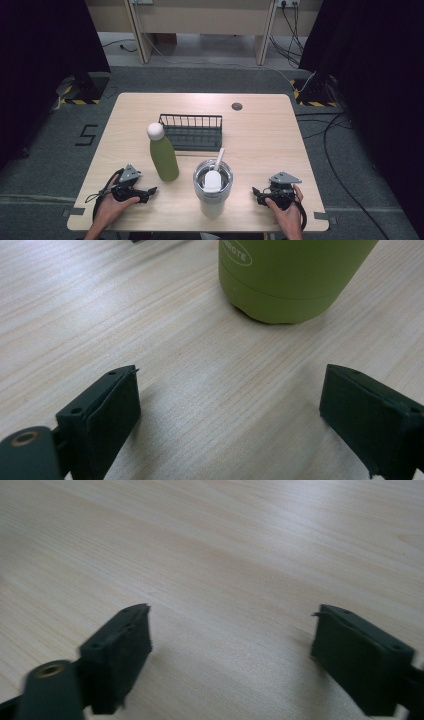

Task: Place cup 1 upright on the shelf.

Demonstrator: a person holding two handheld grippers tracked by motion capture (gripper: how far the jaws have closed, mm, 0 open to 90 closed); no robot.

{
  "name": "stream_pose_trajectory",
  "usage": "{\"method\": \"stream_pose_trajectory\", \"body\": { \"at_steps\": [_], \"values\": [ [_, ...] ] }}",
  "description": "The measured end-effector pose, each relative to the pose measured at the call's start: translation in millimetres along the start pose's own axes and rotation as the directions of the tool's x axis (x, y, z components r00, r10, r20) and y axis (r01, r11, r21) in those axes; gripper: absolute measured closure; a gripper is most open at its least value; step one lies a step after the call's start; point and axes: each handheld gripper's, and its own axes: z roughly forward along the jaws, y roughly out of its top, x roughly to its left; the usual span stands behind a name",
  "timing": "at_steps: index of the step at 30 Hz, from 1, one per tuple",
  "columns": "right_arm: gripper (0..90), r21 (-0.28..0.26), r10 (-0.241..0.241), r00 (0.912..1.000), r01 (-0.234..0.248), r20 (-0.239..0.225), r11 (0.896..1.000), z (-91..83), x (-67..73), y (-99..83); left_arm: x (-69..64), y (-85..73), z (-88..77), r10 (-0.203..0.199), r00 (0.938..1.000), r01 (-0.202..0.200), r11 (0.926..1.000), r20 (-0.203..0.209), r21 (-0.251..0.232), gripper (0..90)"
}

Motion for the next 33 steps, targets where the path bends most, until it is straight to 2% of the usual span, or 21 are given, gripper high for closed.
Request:
{"method": "stream_pose_trajectory", "body": {
  "at_steps": [3,5,6,7,8,10,11,12,14,15,16,21,23,24,25,33],
  "values": [
    [18.6,-0.017,-0.010,0.9999,0.010,-0.001,1.000,-2.5,1.6,-0.2,0.0,0.0,0.0,0.000,1.0000,0.000,1.0000,0.000,0.000,8.6],
    [15.9,-0.057,-0.014,0.9998,0.013,-0.013,0.998,-8.9,4.6,-0.2,0.0,0.0,0.0,0.000,1.0000,0.000,1.0000,0.000,0.000,8.6],
    [15.9,-0.057,-0.014,0.9998,0.013,-0.013,0.998,-8.9,4.6,-0.2,0.0,0.0,0.0,0.000,1.0000,0.000,1.0000,0.000,0.000,8.6],
    [16.1,-0.095,-0.026,0.9995,0.024,-0.017,0.995,-14.5,7.0,-0.3,0.0,0.0,0.0,0.000,1.0000,0.000,1.0000,0.000,0.000,8.6],
    [16.1,-0.095,-0.026,0.9995,0.024,-0.017,0.995,-14.5,7.0,-0.3,0.0,0.0,0.0,0.000,1.0000,0.000,1.0000,0.000,0.000,8.6],
    [15.6,-0.125,-0.031,0.9988,0.026,-0.038,0.992,-19.3,12.0,-0.7,0.0,0.0,0.0,0.000,1.0000,0.000,1.0000,0.000,0.000,8.6],
    [15.3,-0.142,-0.049,0.9973,0.041,-0.054,0.989,-21.4,15.0,-1.0,0.0,0.0,0.0,0.000,1.0000,0.000,1.0000,0.000,0.000,8.6],
    [15.8,-0.165,-0.077,0.9945,0.064,-0.071,0.984,-24.2,19.3,-1.2,0.0,0.0,0.0,0.000,1.0000,0.000,1.0000,0.000,0.000,8.6],
    [15.6,-0.194,-0.098,0.9906,0.078,-0.096,0.978,-28.6,25.1,-1.6,0.0,0.0,0.0,0.000,1.0000,0.000,1.0000,-0.001,0.000,8.6],
    [15.4,-0.221,-0.106,0.9861,0.075,-0.129,0.972,-33.3,31.2,-2.9,0.0,0.0,0.0,0.000,1.0000,0.000,1.0000,0.000,0.000,8.6],
    [15.4,-0.221,-0.106,0.9861,0.075,-0.129,0.972,-33.3,31.2,-2.9,0.0,0.0,0.0,0.000,1.0000,0.000,1.0000,0.000,0.000,8.6],
    [15.3,-0.285,-0.140,0.9707,0.081,-0.195,0.955,-41.8,45.9,-5.9,0.0,0.0,0.0,0.000,1.0000,0.000,1.0000,0.000,0.000,8.6],
    [15.4,-0.298,-0.161,0.9648,0.094,-0.208,0.950,-42.6,52.1,-5.0,0.0,0.0,0.0,0.000,1.0000,0.000,1.0000,-0.001,0.000,8.6],
    [15.7,-0.308,-0.183,0.9564,0.108,-0.227,0.945,-42.3,58.4,-3.9,0.0,0.0,0.0,0.000,1.0000,0.000,1.0000,-0.001,0.000,8.6],
    [15.7,-0.308,-0.183,0.9564,0.108,-0.227,0.945,-42.3,58.4,-3.9,0.0,0.0,0.0,0.000,1.0000,0.000,1.0000,-0.001,0.000,8.6],
    [15.7,-0.344,-0.232,0.9290,0.125,-0.289,0.931,-40.6,77.8,-2.0,0.0,0.0,0.0,0.000,1.0000,0.000,1.0000,0.000,0.000,8.6]
  ]
}}
